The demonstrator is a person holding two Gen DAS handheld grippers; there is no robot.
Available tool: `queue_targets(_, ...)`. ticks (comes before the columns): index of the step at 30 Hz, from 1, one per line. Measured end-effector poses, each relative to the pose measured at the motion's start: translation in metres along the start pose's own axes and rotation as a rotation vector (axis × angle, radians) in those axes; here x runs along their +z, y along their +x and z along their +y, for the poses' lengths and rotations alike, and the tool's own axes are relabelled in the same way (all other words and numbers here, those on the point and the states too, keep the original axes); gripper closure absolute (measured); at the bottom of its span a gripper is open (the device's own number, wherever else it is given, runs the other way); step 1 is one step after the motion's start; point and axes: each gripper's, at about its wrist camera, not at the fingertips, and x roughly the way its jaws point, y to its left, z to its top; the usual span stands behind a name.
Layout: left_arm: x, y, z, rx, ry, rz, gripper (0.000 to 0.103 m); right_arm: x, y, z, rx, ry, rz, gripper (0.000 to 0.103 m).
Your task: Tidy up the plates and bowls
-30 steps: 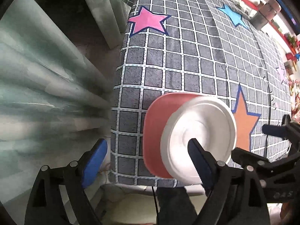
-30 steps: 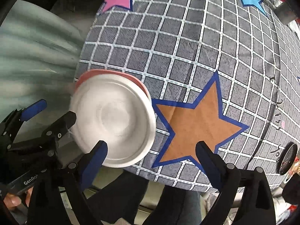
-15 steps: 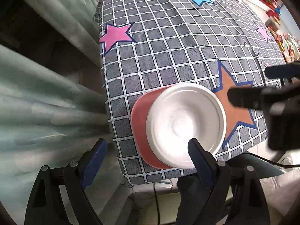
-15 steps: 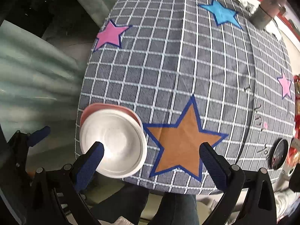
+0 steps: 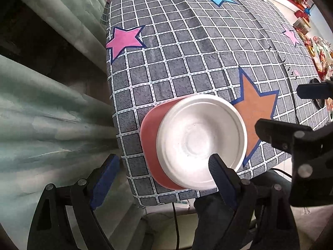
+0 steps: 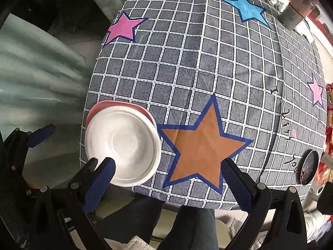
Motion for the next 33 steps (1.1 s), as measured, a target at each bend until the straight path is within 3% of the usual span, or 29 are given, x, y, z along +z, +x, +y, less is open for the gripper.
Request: queue_targets(33, 0.005, -0.005, -0.016, 0.030, 0.041, -0.016, 0.013, -0.015, -0.006, -0.012, -0.002, 0.053, -0.019, 0.001)
